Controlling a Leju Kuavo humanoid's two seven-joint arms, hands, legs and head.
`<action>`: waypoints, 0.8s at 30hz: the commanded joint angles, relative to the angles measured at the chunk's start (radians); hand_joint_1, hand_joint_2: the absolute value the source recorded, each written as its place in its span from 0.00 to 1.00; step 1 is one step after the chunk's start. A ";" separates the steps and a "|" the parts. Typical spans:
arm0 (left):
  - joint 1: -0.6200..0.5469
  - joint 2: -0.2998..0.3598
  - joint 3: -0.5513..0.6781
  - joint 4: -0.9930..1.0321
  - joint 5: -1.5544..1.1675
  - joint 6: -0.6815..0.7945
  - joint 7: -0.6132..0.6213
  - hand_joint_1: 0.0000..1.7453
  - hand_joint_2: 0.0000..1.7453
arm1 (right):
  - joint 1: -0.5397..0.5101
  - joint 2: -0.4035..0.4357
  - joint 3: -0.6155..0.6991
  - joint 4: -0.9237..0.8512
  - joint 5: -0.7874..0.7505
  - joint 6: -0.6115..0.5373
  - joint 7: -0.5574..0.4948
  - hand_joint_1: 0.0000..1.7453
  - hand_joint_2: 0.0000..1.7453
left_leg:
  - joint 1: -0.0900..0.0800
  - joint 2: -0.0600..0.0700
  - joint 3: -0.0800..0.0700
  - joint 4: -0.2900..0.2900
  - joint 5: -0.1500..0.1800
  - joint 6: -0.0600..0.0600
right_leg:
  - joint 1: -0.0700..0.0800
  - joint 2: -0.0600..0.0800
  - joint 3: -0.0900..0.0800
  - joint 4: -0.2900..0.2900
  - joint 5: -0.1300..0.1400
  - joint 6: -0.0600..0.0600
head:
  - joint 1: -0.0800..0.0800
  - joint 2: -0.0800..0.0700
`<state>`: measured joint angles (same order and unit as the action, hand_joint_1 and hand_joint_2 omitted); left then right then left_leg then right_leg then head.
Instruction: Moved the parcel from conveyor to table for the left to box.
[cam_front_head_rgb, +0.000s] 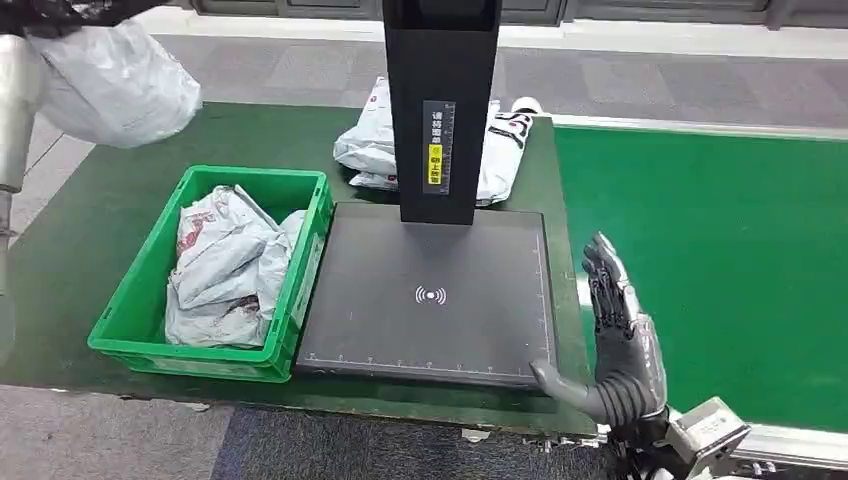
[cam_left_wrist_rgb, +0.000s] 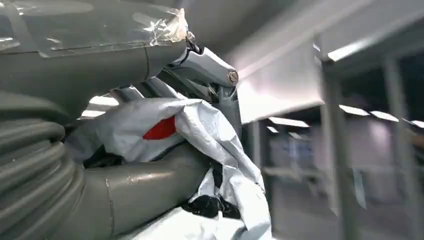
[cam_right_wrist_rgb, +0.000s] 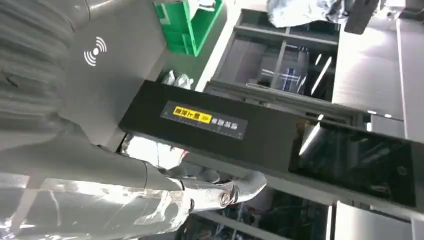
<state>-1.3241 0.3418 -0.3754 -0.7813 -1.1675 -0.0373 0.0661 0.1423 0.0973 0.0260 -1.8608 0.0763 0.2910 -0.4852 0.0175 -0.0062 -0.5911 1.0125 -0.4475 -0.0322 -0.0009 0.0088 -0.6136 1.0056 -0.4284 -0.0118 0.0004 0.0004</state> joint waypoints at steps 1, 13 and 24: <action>-0.012 -0.032 -0.121 -0.057 0.194 -0.161 -0.057 1.00 1.00 | 0.029 0.022 -0.080 0.014 -0.001 -0.001 -0.003 0.00 1.00 | 0.000 -0.003 0.001 -0.001 0.000 0.002 | 0.000 -0.005 0.003 -0.001 -0.001 0.001 | 0.000 0.000; -0.042 -0.004 -0.188 -0.076 0.458 -0.349 -0.096 1.00 1.00 | 0.059 0.035 -0.115 0.008 -0.016 0.027 0.004 0.00 1.00 | -0.001 -0.001 -0.001 0.000 -0.001 0.001 | 0.000 -0.001 -0.001 0.000 -0.001 0.001 | 0.000 0.000; -0.082 0.038 -0.290 -0.022 0.287 -0.191 0.079 0.00 0.00 | 0.057 0.055 -0.100 -0.014 -0.014 0.023 0.037 0.00 1.00 | 0.000 0.000 -0.001 0.000 -0.001 0.001 | 0.000 -0.001 -0.001 0.000 -0.001 0.000 | 0.000 0.000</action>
<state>-1.3136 0.3407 -0.5249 -0.8804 -0.7733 -0.3123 0.0710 0.2091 0.1148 -0.0282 -1.8795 0.0622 0.3162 -0.4627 0.0177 -0.0059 -0.5926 1.0126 -0.4475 -0.0325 -0.0010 0.0093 -0.6153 1.0059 -0.4282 -0.0121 0.0004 0.0000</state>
